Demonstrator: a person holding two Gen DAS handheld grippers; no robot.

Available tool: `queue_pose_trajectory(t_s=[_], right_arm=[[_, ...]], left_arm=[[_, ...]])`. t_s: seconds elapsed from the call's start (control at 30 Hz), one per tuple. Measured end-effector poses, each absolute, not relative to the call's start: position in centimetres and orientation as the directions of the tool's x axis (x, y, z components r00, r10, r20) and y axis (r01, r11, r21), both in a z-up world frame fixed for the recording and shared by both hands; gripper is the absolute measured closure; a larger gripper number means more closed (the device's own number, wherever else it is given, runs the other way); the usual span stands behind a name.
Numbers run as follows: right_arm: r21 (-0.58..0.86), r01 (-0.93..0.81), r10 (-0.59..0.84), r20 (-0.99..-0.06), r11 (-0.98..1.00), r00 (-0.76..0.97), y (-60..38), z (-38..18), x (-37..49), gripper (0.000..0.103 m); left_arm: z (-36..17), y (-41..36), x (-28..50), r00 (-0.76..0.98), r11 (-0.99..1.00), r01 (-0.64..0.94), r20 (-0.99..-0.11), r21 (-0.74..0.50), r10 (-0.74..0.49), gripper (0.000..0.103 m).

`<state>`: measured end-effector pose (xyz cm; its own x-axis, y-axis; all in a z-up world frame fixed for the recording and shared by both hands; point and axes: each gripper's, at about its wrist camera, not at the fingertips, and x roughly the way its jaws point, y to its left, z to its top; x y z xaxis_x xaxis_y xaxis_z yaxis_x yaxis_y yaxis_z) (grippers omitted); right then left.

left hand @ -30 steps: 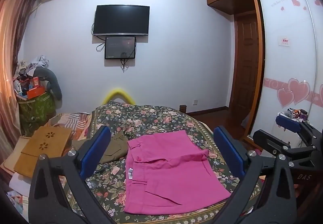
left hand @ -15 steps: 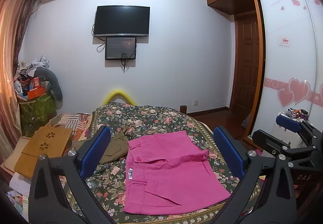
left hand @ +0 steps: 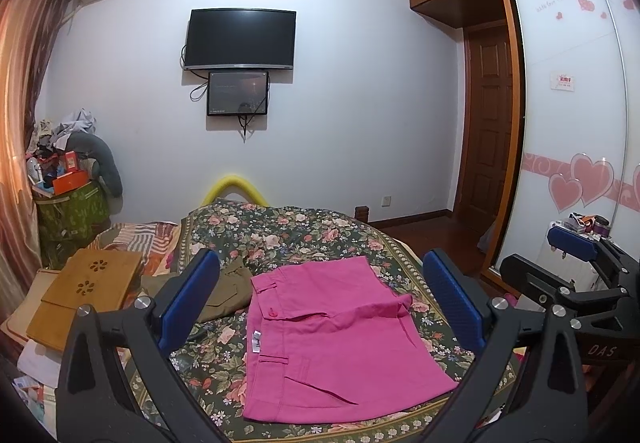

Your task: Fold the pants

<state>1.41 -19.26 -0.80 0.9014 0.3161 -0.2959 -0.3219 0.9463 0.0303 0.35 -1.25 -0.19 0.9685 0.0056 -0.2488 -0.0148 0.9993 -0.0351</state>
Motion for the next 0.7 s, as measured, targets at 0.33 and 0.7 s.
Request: queue_pose_trajectory(t_s=[0.33,0.7], right_arm=[[0.030,-0.317,0.312,-0.297,0.948,0.903,-19.38,-0.78,1.33,0.000],[0.028,-0.317,0.311,-0.297,0.948,0.903,-19.38,-0.74,1.36,0.000]], left_arm=[[-0.41,-0.94,0.71,0.967,0.999,-0.024,-0.255,-0.044,0.012,0.000],[-0.51,-0.72,0.80,0.967,0.998,-0.029,-0.256,-0.048,0.015,0.000]])
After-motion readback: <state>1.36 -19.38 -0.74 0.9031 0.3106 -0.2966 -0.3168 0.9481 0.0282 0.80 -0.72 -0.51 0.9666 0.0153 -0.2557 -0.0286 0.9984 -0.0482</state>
